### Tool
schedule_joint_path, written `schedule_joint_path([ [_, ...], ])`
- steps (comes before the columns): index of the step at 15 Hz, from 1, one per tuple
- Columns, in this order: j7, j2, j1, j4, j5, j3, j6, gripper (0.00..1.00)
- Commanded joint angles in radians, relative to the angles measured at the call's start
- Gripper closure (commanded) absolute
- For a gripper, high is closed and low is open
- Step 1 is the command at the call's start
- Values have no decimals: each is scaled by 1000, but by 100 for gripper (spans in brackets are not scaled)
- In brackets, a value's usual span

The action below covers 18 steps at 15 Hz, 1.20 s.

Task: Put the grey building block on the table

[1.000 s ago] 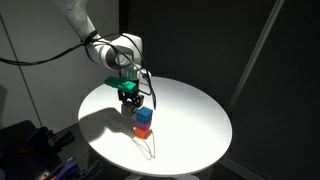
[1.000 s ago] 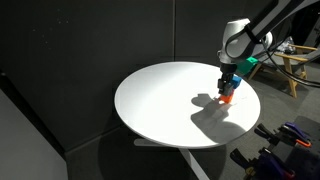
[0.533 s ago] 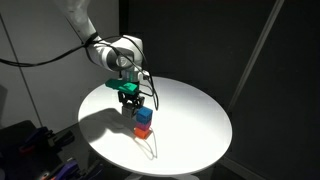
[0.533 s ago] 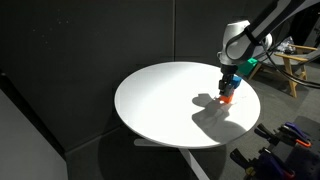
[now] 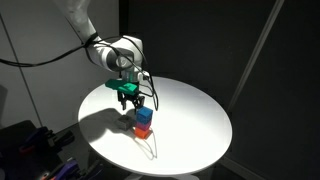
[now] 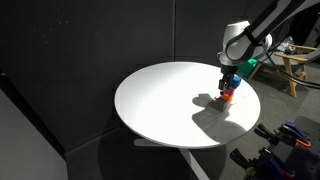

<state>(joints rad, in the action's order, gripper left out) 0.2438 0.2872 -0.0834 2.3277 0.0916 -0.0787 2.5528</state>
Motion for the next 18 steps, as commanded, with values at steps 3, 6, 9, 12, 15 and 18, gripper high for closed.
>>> schedule_joint_path([
  [3, -4, 0, -9, -1, 5, 9, -3, 26],
  [6, -4, 0, -9, -1, 5, 9, -3, 26],
  [9, -9, -2, -9, -3, 0, 9, -7, 0],
  [12, -19, -6, -8, 0, -1, 8, -6, 0],
  [15, -31, -13, -6, 2, -3, 7, -9, 0],
  [18, -45, -27, -7, 4, -12, 8, -20, 0],
])
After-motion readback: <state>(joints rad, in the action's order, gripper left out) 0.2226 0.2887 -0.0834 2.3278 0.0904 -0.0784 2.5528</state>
